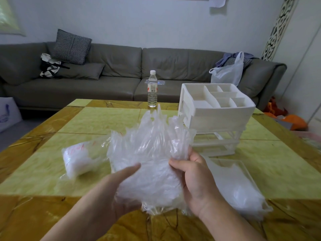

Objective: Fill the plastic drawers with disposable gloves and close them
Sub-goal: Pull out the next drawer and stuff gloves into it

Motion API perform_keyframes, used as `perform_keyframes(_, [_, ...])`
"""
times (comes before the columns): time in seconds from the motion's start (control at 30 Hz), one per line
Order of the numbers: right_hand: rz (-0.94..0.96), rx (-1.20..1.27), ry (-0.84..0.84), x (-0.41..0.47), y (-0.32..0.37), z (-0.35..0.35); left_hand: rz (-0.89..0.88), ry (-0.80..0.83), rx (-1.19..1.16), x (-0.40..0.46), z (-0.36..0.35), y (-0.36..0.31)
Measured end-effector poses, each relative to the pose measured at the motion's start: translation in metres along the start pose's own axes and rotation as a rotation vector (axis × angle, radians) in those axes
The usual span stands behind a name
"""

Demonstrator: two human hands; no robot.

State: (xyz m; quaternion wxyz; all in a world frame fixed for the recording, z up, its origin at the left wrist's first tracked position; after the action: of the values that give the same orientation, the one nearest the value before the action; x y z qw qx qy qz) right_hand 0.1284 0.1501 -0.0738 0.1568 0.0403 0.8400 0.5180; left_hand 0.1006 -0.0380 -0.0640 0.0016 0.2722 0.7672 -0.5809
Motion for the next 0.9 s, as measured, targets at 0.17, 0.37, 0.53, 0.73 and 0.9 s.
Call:
perform_keyframes(0.17, [0.031, -0.285, -0.082, -0.005, 0.010, 0.005, -0.179, -0.011, 0.347, 0.006, 0.009, 0.000])
perform_keyframes(0.37, [0.115, -0.330, -0.244, 0.000, 0.019, 0.017, -0.292, -0.013, 0.500, 0.005, 0.012, -0.003])
perform_keyframes(0.53, [0.138, -0.308, -0.247, 0.001, 0.025, 0.020, -0.344, -0.025, 0.572, 0.004, 0.010, -0.005])
perform_keyframes(0.73, [0.120, -0.238, -0.279, 0.003, 0.028, 0.022, -0.363, -0.019, 0.603, 0.000, 0.005, -0.006])
perform_keyframes(0.9, [-0.219, -0.159, 0.072, -0.006, 0.005, 0.003, -0.536, -0.228, 0.491, -0.001, -0.001, -0.004])
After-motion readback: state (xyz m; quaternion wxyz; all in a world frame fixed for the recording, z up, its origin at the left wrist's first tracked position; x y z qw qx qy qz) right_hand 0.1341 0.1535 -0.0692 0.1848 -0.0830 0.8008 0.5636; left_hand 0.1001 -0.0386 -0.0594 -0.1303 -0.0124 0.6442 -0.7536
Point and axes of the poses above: each hand's wrist, its own x-axis towards the middle knuckle, its own z-axis out of the back of the hand, y = z × x, the point moved 2 cm from there along x, towards the middle knuckle, and after that the axes turned 6 degrees about -z, right-handed, at the moved point
